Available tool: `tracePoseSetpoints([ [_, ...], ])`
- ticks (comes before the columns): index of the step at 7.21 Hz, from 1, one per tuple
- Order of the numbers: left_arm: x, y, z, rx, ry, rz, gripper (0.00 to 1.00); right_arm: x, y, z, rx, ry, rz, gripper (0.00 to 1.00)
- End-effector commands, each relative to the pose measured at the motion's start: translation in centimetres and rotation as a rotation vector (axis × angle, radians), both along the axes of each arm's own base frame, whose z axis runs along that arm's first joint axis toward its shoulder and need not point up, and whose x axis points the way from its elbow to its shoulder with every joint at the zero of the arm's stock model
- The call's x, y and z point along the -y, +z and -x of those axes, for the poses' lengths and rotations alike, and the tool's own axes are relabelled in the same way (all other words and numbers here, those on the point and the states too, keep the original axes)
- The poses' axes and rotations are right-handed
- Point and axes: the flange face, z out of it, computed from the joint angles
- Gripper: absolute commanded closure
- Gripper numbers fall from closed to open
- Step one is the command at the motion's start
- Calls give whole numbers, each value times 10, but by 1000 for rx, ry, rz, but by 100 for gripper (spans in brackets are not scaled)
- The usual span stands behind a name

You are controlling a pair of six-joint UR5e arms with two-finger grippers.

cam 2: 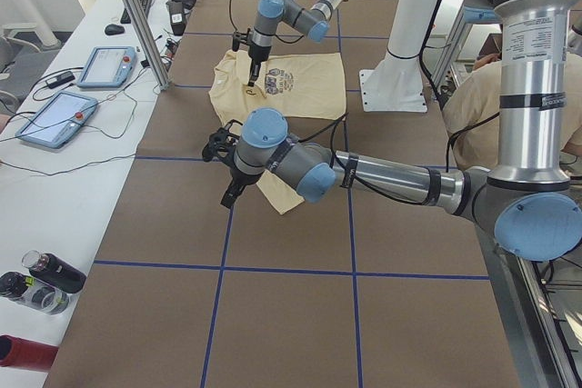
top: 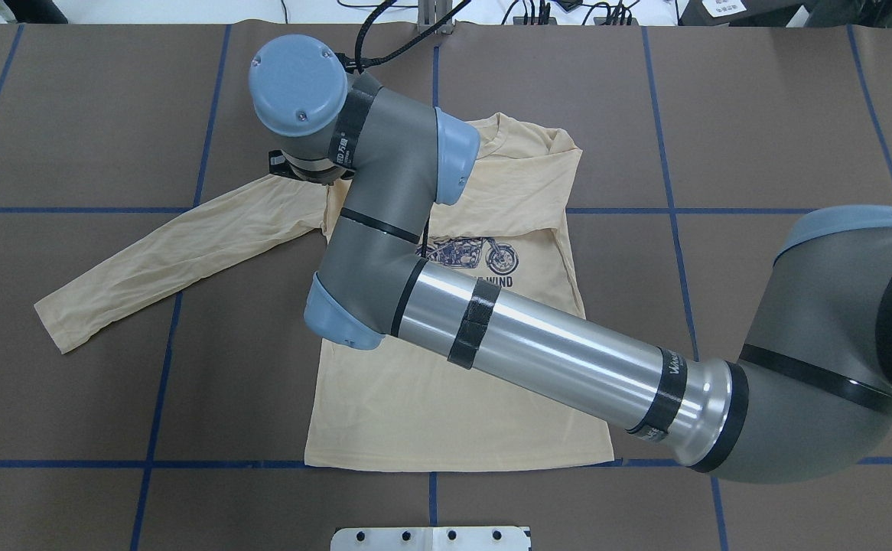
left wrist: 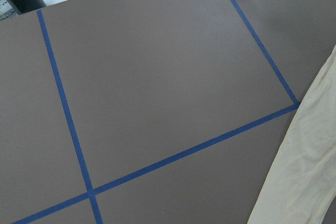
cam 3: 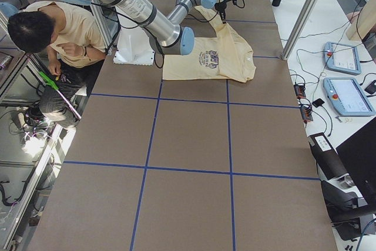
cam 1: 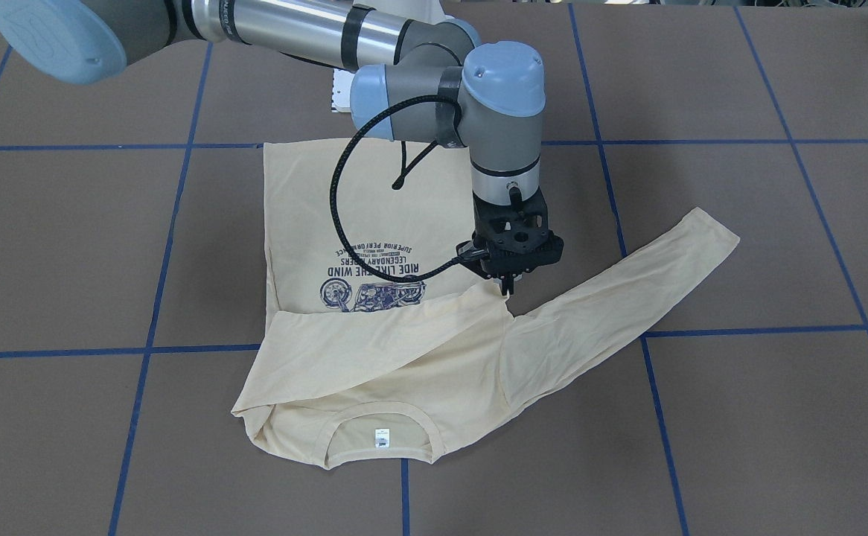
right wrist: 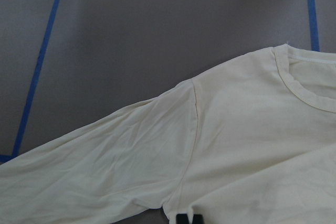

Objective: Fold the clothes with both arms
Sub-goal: 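Lay the sleeve down near the far shoulder and open the right gripper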

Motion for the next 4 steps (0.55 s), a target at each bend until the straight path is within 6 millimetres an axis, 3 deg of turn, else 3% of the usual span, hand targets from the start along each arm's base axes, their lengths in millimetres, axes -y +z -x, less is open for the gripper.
tracePoseSetpoints([
  [1, 0, 0, 0, 0, 0, -1, 0, -2, -4, 18, -27, 3, -1, 100],
  [4, -1, -2, 0, -2, 1, -3, 0, -9, -4, 26, -30, 5, -16, 100],
])
